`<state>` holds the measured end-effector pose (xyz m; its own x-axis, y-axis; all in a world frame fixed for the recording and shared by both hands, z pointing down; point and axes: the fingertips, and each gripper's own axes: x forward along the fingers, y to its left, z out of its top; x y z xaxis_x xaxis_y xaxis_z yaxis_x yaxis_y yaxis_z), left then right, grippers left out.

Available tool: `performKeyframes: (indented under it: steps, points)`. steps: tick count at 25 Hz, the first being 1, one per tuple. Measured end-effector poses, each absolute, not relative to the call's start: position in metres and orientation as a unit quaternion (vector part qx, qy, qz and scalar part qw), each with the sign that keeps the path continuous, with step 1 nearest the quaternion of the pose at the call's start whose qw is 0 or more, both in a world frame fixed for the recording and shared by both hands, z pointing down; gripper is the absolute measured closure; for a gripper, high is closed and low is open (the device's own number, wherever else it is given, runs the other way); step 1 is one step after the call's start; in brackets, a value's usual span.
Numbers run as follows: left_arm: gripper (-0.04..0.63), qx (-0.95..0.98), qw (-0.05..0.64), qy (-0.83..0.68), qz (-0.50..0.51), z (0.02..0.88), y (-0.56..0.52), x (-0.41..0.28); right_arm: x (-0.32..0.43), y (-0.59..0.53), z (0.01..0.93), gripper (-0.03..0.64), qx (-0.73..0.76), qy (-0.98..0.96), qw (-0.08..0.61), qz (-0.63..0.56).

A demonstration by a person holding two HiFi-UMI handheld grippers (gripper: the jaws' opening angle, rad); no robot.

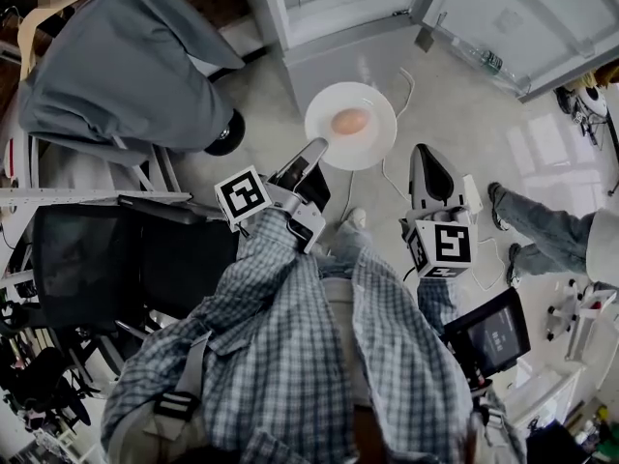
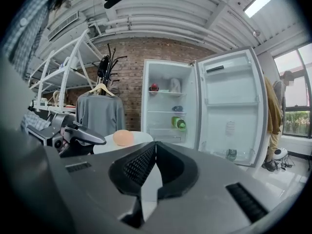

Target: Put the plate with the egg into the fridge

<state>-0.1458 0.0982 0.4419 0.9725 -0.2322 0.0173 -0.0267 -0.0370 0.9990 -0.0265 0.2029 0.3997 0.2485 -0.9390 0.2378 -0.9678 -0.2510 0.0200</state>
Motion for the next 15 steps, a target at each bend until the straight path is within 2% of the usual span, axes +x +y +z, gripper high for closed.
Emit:
performKeyframes:
  steps: [15]
  points:
    - [0.577,0.71,0.687,-0.121,-0.099,0.441,0.088,-0.087,0.045,0.191,0.401,0.609,0.769,-0.628,0.072,0.091]
